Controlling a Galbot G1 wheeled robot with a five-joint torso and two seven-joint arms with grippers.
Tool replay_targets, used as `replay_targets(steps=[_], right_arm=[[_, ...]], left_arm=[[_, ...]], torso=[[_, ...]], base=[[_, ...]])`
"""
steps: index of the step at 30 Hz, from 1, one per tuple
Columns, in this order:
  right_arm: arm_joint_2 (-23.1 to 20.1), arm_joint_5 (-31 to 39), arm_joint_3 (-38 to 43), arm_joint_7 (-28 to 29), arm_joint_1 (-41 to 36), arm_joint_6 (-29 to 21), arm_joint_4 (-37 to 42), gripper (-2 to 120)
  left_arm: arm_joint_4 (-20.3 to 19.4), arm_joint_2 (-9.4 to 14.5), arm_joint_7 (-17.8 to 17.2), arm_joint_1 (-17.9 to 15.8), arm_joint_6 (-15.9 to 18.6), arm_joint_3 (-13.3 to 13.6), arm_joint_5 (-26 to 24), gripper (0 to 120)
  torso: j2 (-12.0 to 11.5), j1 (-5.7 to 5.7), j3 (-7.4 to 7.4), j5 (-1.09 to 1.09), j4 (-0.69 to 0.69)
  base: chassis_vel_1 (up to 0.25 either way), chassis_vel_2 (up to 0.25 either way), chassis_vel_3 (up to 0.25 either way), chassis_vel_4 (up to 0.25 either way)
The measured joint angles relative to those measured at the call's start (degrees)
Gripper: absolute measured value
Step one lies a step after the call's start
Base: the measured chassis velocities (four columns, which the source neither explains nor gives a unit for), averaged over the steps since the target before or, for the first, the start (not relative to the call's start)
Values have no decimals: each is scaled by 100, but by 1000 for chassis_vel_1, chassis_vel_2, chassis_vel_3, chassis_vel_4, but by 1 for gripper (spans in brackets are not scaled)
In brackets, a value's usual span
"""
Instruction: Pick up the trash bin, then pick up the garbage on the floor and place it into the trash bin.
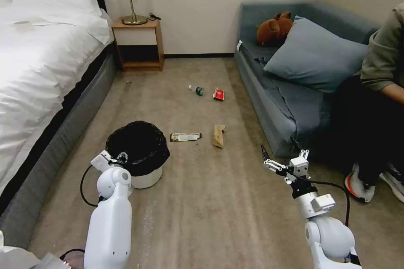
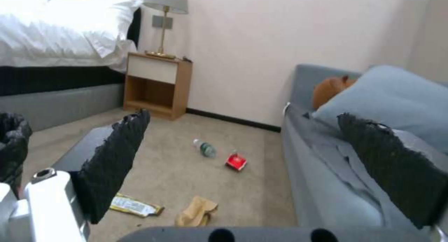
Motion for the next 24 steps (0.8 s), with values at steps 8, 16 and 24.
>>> replay_targets(steps=[8, 16, 24], right_arm=[[-76, 1369, -572, 251, -86, -67, 73, 100], [-70, 1861, -960, 678, 149, 293, -86, 100], [-85, 1520, -1068, 1105, 228, 218, -79, 100]], left_arm=[[-157, 13, 32, 240, -2, -65, 71, 16], [-370, 72, 99, 490, 101, -99, 75, 5], [-723, 183, 100, 756, 271, -174, 76, 5]], torso=[[0, 0, 0, 0, 1], [0, 0, 1, -3, -1], [0, 0, 1, -3, 0]], base=[[0, 0, 0, 0], [0, 0, 0, 0], [0, 0, 0, 0]])
